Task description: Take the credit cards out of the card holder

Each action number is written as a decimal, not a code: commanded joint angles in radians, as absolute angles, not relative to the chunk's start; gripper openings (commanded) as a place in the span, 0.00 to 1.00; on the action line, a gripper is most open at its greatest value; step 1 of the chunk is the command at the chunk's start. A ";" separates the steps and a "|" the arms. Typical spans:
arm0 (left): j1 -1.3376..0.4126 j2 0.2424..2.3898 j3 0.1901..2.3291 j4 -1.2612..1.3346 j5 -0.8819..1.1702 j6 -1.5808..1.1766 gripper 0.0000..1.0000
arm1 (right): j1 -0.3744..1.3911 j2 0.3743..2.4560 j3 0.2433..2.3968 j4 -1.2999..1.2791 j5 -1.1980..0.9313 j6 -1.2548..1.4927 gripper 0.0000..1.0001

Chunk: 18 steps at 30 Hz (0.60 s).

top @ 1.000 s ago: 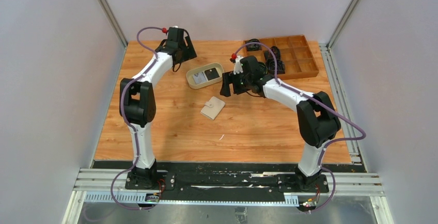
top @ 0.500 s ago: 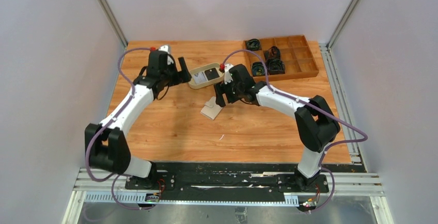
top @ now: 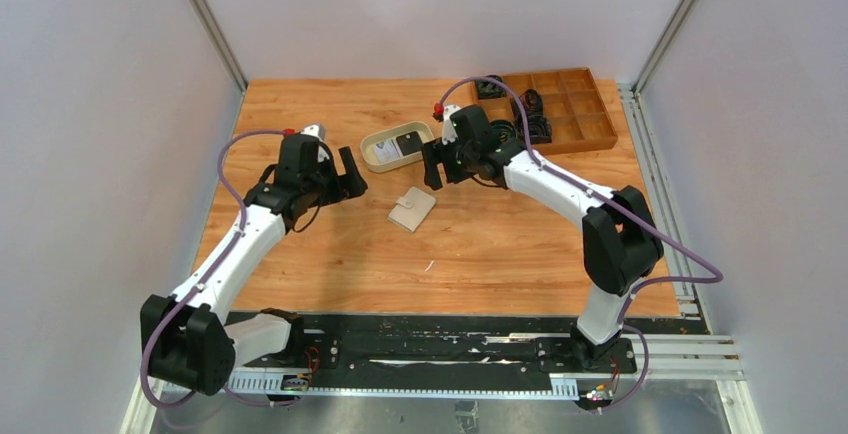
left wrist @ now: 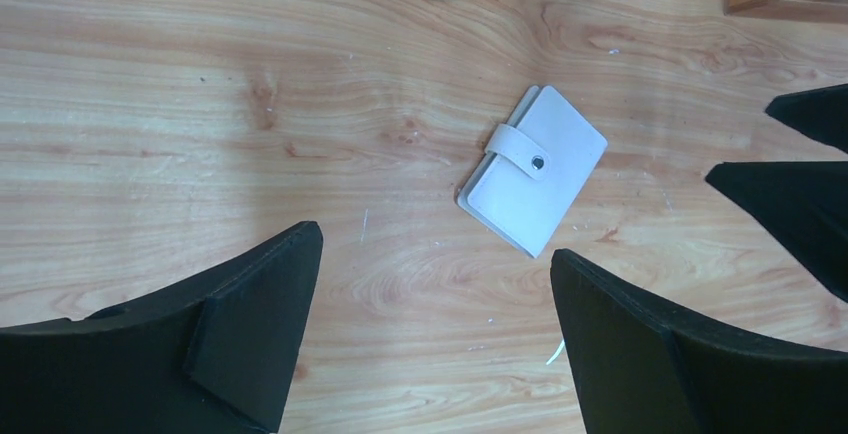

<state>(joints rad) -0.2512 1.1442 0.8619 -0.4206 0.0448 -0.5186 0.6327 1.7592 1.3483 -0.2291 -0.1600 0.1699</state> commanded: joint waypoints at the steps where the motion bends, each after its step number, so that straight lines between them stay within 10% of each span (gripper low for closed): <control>1: -0.256 1.180 0.973 -0.564 0.021 -0.479 0.94 | 0.609 1.769 1.399 -0.408 -0.174 0.191 0.82; 14: -0.266 1.277 0.654 -0.059 0.291 -0.751 0.86 | 0.561 1.802 1.347 -0.246 -0.259 0.138 0.82; 18: -0.290 1.302 0.644 -0.020 0.260 -0.749 0.77 | 0.553 1.817 1.341 -0.208 -0.275 0.139 0.69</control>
